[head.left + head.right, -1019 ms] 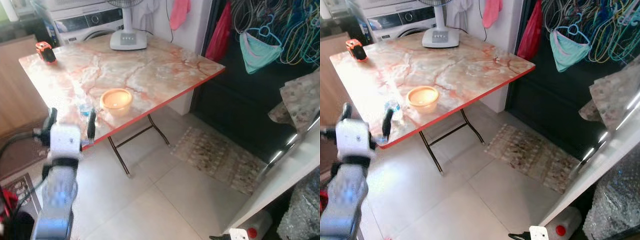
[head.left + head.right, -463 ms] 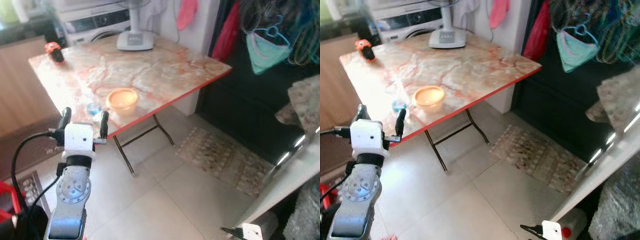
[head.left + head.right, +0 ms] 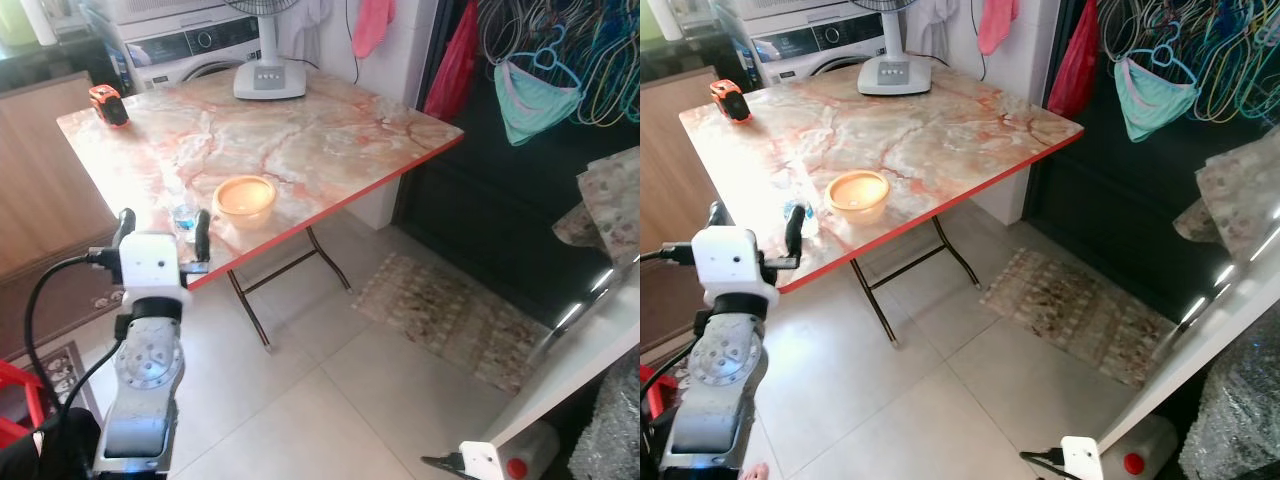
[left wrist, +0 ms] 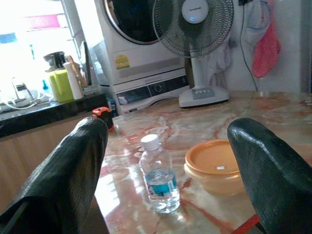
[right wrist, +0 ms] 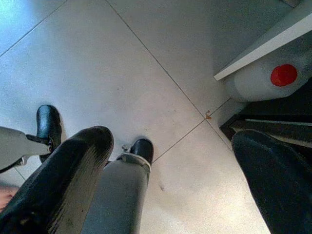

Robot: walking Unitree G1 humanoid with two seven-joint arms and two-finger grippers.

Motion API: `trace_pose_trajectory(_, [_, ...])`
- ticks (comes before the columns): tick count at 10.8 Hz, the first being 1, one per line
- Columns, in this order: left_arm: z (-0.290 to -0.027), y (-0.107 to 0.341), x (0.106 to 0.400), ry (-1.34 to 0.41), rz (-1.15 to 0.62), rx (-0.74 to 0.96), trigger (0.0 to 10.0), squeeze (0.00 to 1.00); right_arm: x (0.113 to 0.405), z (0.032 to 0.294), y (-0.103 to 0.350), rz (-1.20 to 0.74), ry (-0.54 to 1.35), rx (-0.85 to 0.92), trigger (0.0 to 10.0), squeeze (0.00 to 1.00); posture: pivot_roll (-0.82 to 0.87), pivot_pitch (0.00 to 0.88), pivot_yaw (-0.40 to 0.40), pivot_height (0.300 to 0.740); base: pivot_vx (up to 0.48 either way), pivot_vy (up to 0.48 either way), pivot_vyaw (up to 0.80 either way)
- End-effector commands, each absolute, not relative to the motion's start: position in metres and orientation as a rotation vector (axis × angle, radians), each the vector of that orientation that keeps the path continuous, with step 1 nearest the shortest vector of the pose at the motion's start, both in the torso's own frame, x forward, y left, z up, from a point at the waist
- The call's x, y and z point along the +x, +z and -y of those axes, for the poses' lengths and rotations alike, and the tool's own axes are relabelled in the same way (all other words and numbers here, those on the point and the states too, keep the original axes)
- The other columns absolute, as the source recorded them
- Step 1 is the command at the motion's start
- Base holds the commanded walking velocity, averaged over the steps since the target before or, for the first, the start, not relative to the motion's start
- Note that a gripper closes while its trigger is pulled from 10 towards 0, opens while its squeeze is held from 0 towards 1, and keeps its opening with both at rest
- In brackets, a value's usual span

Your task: Restocking fridge

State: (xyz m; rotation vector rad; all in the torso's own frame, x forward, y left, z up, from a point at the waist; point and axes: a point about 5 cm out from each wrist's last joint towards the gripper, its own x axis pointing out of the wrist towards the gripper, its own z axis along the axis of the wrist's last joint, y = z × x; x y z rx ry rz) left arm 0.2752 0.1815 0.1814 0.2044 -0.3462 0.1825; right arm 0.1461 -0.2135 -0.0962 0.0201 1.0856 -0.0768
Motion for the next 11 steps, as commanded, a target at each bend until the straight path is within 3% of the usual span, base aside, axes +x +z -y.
trace_pose_trajectory(1, [-0.1784, 0.1813, 0.2772, 0.158, 0.338, 0.208, 10.0, 0.00, 0.1453, 0.2116, -0.0967, -1.075, -0.092, 0.049, 10.0, 0.00, 0.08, 0.000, 0.031, 0.740, 0.000, 0.000, 0.00])
trace_pose_trajectory(4, [-0.1762, 0.1782, 0.2763, 0.167, 0.331, 0.199, 10.0, 0.00, 0.1437, 0.2120, -0.0970, -1.092, -0.027, 0.004, 10.0, 0.00, 0.09, 0.000, 0.008, 0.740, 0.000, 0.000, 0.00])
trace_pose_trajectory(8, [-0.1690, 0.1759, 0.2761, 0.140, 0.330, 0.200, 10.0, 0.00, 0.1392, 0.2148, -0.0980, -1.116, 0.008, -0.031, 10.0, 0.00, 0.06, 0.000, 0.013, 0.740, 0.000, 0.000, 0.74])
trace_pose_trajectory(11, [-0.1694, 0.1806, 0.2794, 0.131, 0.345, 0.208, 10.0, 0.00, 0.1360, 0.2135, -0.0994, -1.123, -0.004, -0.012, 10.0, 0.00, 0.07, 0.000, 0.010, 0.740, 0.000, 0.000, 0.00])
